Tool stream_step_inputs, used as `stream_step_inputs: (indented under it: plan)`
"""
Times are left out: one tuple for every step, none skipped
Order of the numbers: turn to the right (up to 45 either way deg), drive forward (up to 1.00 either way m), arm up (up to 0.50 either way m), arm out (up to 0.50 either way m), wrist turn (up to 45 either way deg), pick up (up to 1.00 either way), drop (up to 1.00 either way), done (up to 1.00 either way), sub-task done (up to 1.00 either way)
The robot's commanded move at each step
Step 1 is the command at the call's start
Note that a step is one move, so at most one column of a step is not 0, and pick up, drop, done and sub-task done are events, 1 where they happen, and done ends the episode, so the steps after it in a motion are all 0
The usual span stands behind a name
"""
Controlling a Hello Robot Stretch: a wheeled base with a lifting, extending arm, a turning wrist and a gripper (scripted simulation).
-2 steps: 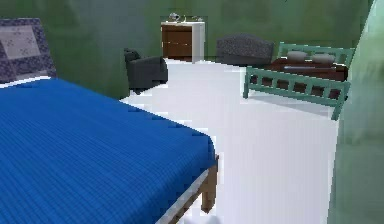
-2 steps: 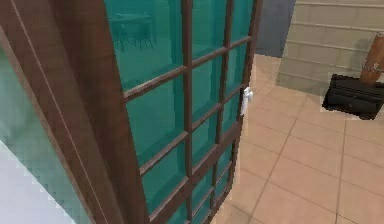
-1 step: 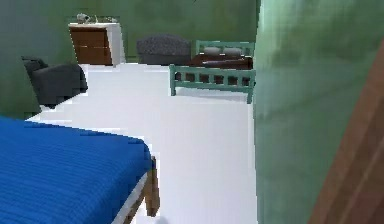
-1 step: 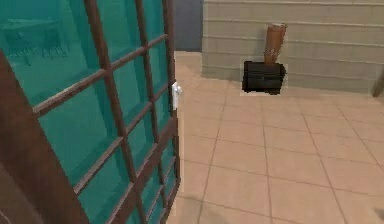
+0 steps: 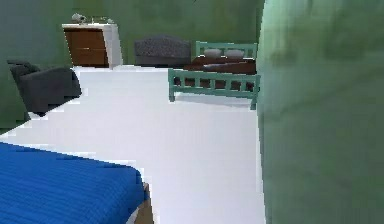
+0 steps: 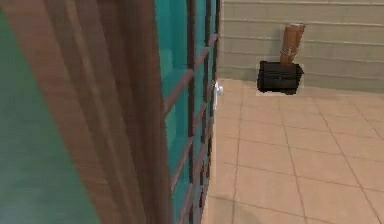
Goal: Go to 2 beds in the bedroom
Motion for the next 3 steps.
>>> stream_step_inputs:
  plan:
    - [12.0,0.00,0.00,0.00,0.0,0.00,0.00,0.00,0.00]
    - [0.0,1.00,0.00,0.00,0.0,0.00,0.00,0.00,0.00]
    - [3.0,0.00,0.00,0.00,0.0,0.00,0.00,0.00,0.00]
